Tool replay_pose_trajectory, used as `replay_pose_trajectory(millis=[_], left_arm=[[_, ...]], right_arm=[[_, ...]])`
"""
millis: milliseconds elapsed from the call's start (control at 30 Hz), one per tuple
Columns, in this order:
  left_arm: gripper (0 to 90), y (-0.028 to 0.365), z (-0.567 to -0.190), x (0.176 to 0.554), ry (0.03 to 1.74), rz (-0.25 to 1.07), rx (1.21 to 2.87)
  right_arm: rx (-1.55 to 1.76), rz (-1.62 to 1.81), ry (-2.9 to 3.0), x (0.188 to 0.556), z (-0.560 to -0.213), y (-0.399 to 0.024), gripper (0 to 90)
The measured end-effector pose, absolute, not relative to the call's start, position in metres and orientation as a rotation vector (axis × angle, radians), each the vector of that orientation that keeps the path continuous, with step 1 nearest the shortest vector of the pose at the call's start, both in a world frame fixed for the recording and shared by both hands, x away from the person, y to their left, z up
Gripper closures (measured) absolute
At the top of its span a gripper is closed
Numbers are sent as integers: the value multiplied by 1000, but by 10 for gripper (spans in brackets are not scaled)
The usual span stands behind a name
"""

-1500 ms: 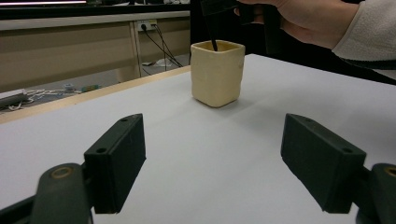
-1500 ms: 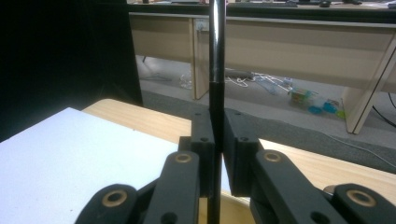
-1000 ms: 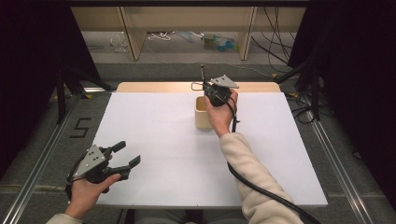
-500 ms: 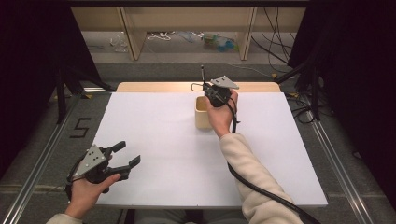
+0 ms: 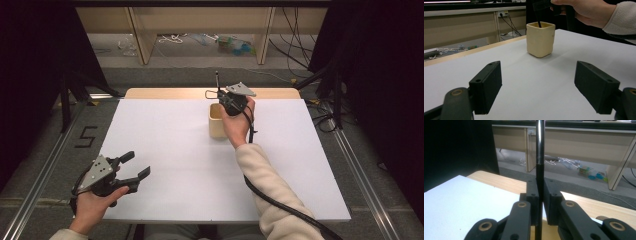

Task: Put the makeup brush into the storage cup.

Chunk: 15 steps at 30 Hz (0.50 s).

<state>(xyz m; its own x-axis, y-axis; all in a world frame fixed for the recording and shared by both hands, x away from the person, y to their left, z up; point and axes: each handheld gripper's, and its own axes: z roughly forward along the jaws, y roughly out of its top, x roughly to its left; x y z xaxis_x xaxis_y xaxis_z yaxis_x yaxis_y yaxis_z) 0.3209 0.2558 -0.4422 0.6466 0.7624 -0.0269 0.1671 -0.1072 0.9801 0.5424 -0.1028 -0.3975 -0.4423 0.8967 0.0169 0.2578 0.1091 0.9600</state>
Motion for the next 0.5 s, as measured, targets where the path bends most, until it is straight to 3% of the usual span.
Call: replay_pose_trajectory(millis=[500], left_arm=[[218,256,-442,321,778,602,1633]], right_arm=[[1129,1353,1780,543,-401,-103,841]])
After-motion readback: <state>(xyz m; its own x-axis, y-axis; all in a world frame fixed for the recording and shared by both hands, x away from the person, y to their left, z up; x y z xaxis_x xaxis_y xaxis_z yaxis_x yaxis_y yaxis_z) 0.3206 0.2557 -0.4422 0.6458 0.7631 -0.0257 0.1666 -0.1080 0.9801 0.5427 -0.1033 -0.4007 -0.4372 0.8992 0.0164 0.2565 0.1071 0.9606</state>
